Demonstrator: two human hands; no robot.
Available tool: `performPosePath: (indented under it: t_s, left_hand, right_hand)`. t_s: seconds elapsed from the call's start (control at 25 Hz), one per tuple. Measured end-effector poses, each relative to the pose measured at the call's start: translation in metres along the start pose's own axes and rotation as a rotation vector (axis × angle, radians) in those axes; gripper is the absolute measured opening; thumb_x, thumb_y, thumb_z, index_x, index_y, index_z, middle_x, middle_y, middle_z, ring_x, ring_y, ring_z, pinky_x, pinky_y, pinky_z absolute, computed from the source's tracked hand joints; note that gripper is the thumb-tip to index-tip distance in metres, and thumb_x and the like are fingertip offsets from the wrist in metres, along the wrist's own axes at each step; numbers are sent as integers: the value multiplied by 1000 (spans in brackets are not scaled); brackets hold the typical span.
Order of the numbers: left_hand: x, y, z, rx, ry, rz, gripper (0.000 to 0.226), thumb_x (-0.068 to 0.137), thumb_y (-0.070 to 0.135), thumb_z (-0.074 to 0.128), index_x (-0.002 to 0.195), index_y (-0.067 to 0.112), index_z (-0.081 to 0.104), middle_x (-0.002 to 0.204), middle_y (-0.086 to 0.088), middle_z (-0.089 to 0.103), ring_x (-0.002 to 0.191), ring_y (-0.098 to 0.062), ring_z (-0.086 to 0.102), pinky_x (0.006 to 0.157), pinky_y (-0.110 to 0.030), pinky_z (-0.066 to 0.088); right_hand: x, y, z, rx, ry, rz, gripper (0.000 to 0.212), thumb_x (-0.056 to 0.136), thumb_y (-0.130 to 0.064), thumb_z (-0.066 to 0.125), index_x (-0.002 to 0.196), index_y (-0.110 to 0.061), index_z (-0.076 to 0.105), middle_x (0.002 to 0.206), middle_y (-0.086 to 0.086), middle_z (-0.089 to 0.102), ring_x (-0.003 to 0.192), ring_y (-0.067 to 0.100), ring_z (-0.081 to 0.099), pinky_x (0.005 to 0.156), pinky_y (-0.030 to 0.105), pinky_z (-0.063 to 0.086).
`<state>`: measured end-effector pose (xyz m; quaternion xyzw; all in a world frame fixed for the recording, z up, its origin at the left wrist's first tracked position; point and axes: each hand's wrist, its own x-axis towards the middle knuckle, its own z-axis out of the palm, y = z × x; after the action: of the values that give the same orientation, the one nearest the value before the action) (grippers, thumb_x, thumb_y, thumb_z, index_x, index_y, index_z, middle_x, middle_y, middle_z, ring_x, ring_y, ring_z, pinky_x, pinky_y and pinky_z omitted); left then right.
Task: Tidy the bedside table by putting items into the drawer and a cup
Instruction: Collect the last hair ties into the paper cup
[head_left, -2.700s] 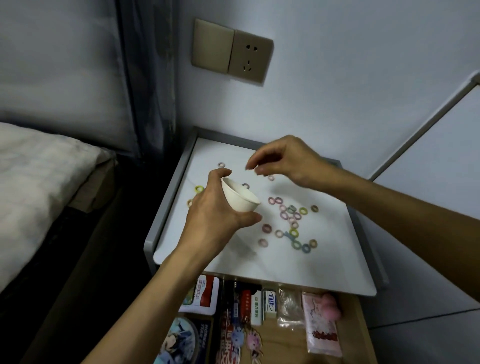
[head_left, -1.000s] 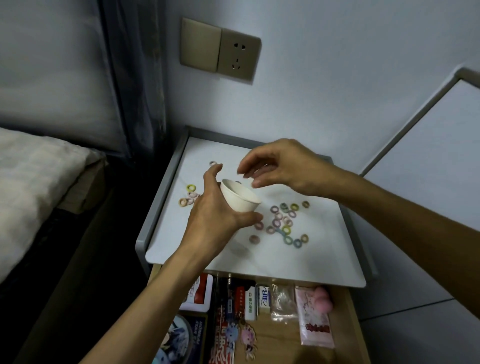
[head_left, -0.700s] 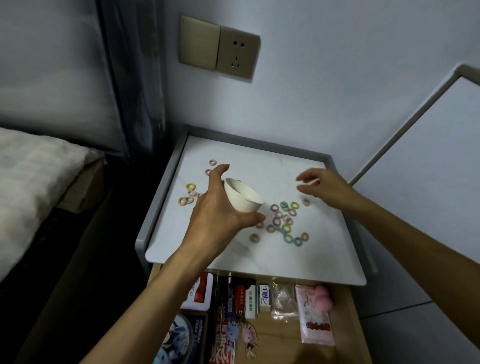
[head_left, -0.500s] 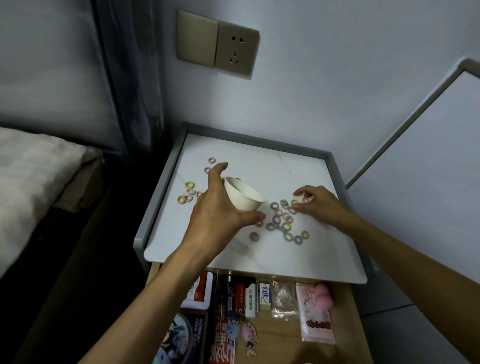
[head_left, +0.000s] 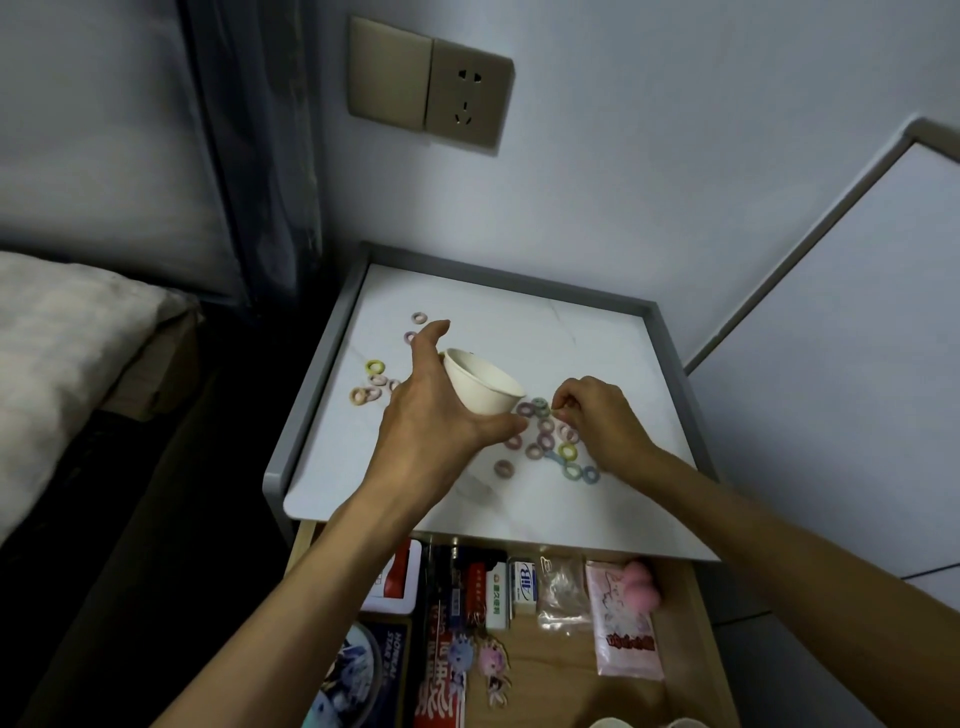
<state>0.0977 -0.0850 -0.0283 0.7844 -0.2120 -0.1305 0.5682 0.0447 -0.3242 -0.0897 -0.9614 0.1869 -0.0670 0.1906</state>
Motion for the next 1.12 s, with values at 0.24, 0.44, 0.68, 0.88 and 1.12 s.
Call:
performPosePath:
  t_s: [0.24, 0.44, 0.68, 0.88, 1.12]
  left_hand:
    - [-3, 1, -1, 56, -5, 24, 108, 63, 32, 90, 146, 35, 21, 125, 1, 56, 105, -19, 54, 82, -27, 44]
    - [-4, 2, 0, 80, -20, 34, 108, 61, 34, 90, 145, 36, 21, 123, 4, 55, 107, -20, 54, 82, -29, 45]
    - [-7, 7, 3, 42, -71, 62, 106, 63, 25, 89, 145, 34, 23, 108, 9, 62, 94, -12, 62, 75, -26, 52]
    - [-8, 6, -1, 56, -51, 58, 106, 61, 31, 90, 144, 36, 24, 120, 10, 53, 105, -18, 56, 87, -34, 51]
    - [-4, 2, -2, 58, -25, 51, 105, 61, 32, 90, 143, 37, 24, 127, 4, 58, 109, -21, 55, 87, -32, 49]
  right_hand:
    - [14, -14, -25, 92, -56, 93, 12, 91, -1, 59, 86, -10, 65, 77, 1, 64, 68, 11, 59, 62, 20, 47]
    - [14, -78, -84, 377, -4, -85, 3, 91, -9, 64, 90, -9, 66, 71, -3, 64, 62, 4, 59, 63, 20, 49]
    - [-18, -139, -87, 158, -334, -406, 21, 89, -6, 64, 104, -15, 74, 97, -10, 73, 87, 0, 65, 80, 20, 53]
    - [-15, -106, -95, 459, -100, -252, 14, 89, -8, 67, 97, -15, 75, 93, -4, 74, 87, 13, 69, 81, 28, 56]
    - [-28, -26, -32, -53, -175, 113, 32, 81, -25, 77, 111, -18, 68, 108, 1, 60, 90, 12, 55, 75, 23, 41]
